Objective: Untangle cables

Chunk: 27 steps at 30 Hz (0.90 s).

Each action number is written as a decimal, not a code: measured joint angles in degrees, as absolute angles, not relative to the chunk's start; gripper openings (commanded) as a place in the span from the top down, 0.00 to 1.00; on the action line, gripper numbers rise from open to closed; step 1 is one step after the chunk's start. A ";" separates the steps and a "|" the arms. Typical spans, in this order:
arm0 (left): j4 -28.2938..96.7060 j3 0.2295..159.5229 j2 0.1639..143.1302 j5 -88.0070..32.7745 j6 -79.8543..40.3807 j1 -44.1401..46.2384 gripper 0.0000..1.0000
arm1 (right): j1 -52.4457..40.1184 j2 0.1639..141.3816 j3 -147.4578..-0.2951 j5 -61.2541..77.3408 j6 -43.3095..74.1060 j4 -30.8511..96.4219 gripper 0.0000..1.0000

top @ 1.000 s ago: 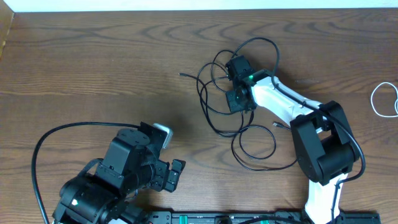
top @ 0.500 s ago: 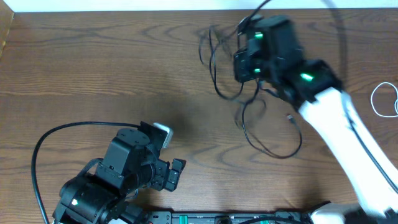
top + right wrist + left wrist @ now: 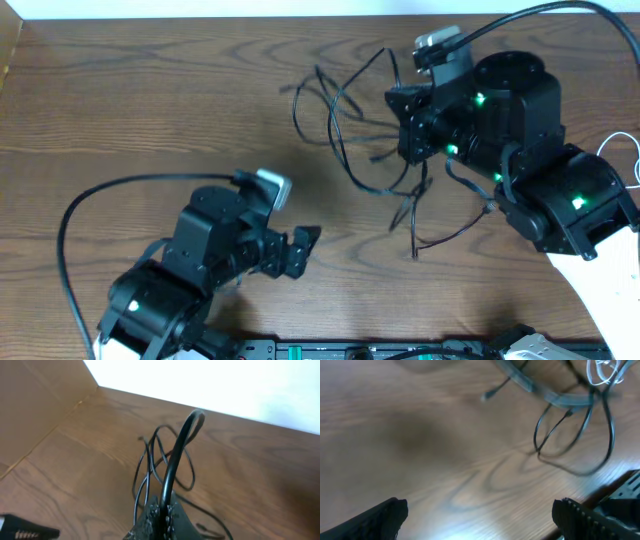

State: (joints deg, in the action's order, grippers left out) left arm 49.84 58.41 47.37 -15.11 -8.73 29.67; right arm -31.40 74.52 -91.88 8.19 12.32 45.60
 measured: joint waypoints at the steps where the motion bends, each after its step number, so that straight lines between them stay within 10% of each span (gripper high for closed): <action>1: 48.73 58.41 48.18 -15.86 -8.82 29.67 0.02 | -31.81 74.56 -91.88 8.21 12.32 45.98 0.99; 27: 32.36 58.41 67.22 -18.13 -6.52 29.67 0.04 | -35.86 73.76 -91.85 10.66 9.76 56.10 0.99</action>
State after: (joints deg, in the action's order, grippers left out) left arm 32.36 58.41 67.22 -18.13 -6.52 29.67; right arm -35.86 73.76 -91.85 10.66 9.76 56.10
